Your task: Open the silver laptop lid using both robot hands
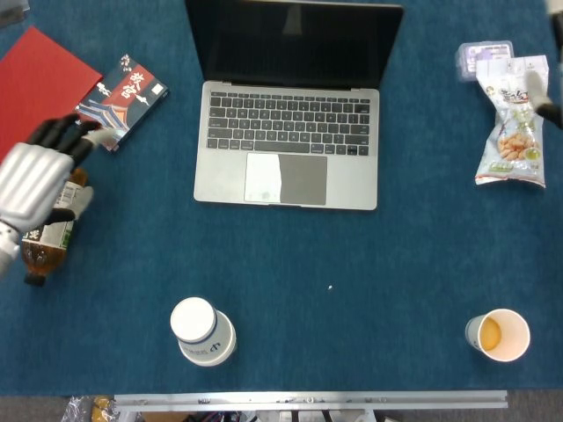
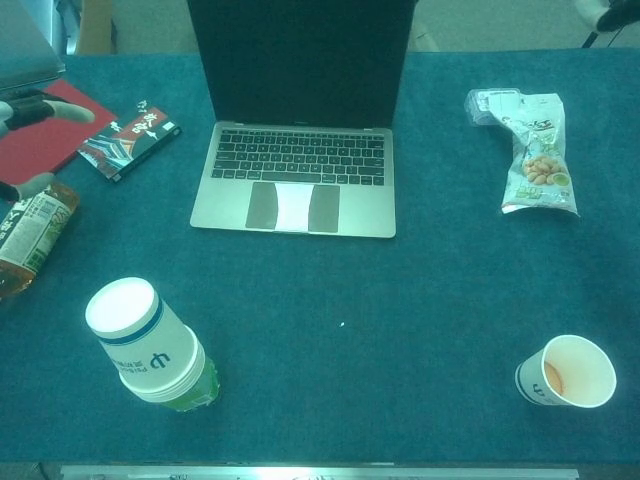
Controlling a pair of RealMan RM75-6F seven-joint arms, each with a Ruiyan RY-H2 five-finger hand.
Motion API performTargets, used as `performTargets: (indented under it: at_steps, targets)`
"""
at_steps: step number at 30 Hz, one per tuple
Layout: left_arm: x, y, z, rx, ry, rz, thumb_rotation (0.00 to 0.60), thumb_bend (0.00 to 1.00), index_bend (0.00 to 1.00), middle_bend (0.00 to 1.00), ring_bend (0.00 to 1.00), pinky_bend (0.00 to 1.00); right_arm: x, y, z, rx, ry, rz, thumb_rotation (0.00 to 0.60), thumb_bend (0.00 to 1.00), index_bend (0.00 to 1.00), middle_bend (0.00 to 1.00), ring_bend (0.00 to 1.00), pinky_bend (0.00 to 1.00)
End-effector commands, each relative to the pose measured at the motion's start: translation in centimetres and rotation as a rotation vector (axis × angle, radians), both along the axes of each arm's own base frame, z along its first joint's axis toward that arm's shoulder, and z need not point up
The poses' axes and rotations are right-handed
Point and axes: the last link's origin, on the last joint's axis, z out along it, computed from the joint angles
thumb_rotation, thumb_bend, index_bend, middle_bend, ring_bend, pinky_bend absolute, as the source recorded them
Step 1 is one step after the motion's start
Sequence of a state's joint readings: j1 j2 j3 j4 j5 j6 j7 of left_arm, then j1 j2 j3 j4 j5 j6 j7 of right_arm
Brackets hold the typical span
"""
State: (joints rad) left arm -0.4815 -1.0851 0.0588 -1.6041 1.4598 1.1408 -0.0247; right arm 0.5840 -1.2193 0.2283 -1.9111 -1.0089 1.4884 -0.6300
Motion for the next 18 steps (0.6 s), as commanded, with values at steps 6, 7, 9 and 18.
performTargets:
  at_steps: [6,7,9,18]
  targets:
    - [-2.2,-2.2,3.3,0.156,-0.014,0.086,0.592,0.42,0.14,0.12,0.06,0.06,-5.1,4.2,1.6,-0.031,-0.033,-0.074,0.600,0.30,0.09,0.23,0.07,0.12]
    - [-2.3,-2.5,3.7,0.173,-0.013,0.092,0.591,0.42,0.14,0.12,0.06,0.06,-5.5,4.6,1.6,-0.034,-0.037,-0.081,0.600,0.30,0.09,0.23,0.07,0.12]
    - [-2.6,-3.1,4.4,0.220,-0.023,0.113,0.590,0.42,0.14,0.12,0.06,0.06,-6.3,5.5,1.8,-0.041,-0.051,-0.094,0.600,0.30,0.09,0.23,0.07,0.12]
    - [-4.2,-6.5,6.5,0.322,-0.034,0.169,0.593,0.42,0.14,0.12,0.06,0.06,-8.9,8.6,2.1,-0.062,-0.105,-0.146,0.600,0.30,0.09,0.23,0.07,0.12]
